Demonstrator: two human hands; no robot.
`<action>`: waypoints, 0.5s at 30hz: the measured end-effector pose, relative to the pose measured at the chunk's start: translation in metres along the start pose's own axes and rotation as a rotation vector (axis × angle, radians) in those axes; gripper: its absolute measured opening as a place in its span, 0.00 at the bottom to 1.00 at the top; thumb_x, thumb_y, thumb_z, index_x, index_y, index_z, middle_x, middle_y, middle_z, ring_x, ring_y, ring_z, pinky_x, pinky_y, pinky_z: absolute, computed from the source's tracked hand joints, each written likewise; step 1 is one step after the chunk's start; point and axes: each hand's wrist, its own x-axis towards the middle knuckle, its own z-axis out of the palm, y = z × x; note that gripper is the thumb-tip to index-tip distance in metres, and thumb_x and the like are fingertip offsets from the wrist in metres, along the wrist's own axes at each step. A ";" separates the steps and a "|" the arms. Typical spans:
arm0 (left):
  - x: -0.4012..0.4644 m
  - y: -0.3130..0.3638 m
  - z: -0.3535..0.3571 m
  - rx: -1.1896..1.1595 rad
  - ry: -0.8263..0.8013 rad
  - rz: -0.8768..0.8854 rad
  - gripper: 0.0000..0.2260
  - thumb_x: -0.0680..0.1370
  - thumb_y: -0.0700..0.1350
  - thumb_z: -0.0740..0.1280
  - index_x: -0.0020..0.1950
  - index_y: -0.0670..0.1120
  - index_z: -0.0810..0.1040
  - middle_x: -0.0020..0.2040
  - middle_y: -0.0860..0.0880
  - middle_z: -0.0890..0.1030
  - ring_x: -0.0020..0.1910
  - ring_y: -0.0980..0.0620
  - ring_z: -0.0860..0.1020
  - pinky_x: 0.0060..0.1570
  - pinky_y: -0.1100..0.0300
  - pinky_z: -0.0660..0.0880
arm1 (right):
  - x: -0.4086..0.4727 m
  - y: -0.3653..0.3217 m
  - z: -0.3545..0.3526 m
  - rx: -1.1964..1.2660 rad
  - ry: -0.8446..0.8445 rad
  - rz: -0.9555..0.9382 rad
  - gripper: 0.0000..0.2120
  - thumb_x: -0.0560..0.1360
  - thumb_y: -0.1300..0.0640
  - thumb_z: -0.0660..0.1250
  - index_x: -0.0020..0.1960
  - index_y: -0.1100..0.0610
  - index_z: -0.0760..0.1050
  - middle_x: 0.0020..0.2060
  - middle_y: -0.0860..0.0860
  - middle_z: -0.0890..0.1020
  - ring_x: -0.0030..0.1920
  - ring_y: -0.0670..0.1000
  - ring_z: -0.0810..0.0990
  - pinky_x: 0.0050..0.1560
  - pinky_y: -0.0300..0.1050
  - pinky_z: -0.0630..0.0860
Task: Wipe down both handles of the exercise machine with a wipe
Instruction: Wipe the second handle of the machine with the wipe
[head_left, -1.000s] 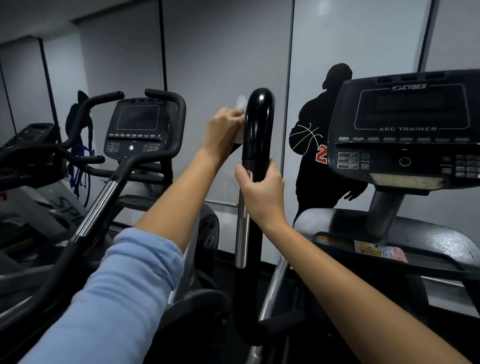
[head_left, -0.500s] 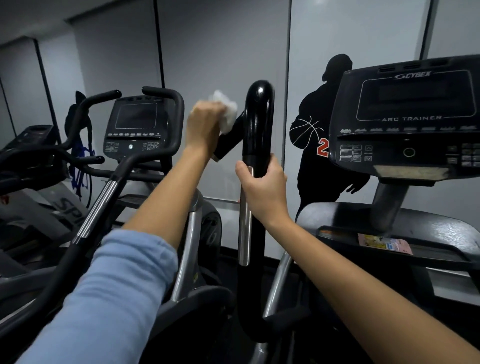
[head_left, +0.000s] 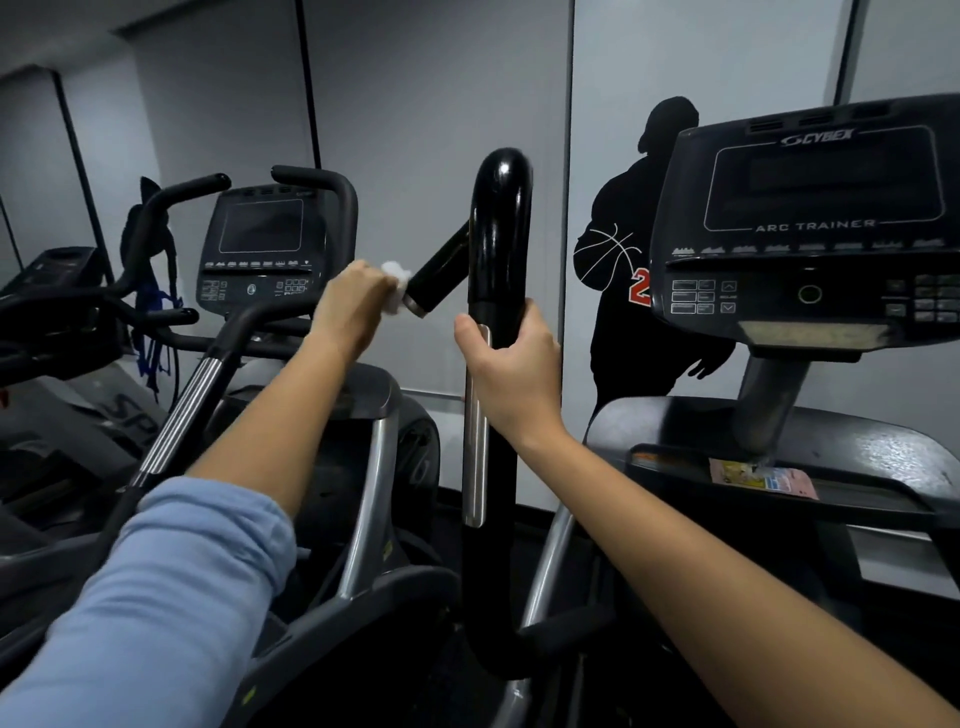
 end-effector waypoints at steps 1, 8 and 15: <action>-0.003 -0.005 0.000 0.028 -0.017 -0.001 0.07 0.74 0.30 0.64 0.50 0.33 0.77 0.46 0.33 0.78 0.47 0.36 0.78 0.46 0.44 0.77 | 0.000 0.000 0.000 -0.001 -0.002 0.002 0.08 0.73 0.55 0.68 0.42 0.56 0.70 0.28 0.43 0.72 0.29 0.37 0.73 0.28 0.27 0.68; 0.032 0.044 -0.024 -0.130 0.301 0.069 0.08 0.77 0.33 0.60 0.50 0.36 0.79 0.43 0.35 0.81 0.45 0.38 0.80 0.45 0.45 0.78 | 0.001 0.000 0.001 0.001 0.005 -0.005 0.09 0.73 0.55 0.68 0.40 0.56 0.68 0.28 0.44 0.71 0.28 0.38 0.72 0.28 0.27 0.67; -0.014 0.039 0.013 0.038 0.248 0.186 0.13 0.63 0.27 0.72 0.44 0.38 0.80 0.41 0.42 0.82 0.42 0.42 0.80 0.29 0.54 0.80 | 0.000 -0.001 0.000 -0.024 0.004 -0.001 0.08 0.73 0.54 0.68 0.44 0.56 0.71 0.29 0.44 0.73 0.30 0.35 0.73 0.29 0.26 0.68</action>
